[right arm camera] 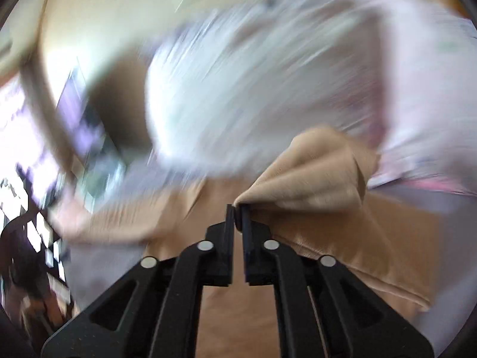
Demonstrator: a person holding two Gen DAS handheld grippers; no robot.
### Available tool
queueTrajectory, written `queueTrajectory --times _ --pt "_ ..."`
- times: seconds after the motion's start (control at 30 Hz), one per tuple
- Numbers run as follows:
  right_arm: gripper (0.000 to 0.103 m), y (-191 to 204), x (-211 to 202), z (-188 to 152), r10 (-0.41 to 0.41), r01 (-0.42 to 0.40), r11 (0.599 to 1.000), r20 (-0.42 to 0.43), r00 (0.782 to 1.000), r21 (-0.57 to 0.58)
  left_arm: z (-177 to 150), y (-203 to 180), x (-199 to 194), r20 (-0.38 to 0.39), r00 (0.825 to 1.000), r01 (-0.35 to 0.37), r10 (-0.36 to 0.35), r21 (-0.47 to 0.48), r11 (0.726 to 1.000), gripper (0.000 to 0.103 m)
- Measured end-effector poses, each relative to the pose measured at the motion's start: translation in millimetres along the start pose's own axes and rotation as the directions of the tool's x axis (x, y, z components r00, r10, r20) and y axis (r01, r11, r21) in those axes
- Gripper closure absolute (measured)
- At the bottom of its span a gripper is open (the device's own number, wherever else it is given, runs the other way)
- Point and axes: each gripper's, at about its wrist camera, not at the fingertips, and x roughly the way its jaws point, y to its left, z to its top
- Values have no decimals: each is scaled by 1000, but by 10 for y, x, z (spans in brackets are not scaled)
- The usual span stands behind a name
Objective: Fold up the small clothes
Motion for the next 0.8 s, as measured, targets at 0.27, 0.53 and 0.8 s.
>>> queueTrajectory --times 0.27,0.53,0.8 --pt "40 268 281 -188 59 -60 998 -61 996 -14 265 520 -23 8 998 -56 58 -154 987 1" --pt "35 -150 -160 -401 42 -41 994 -14 999 99 432 847 124 -40 995 -99 92 -297 950 22" --pt "28 -218 -336 -539 117 -120 987 33 993 110 577 1178 149 -35 993 -114 110 -476 872 65"
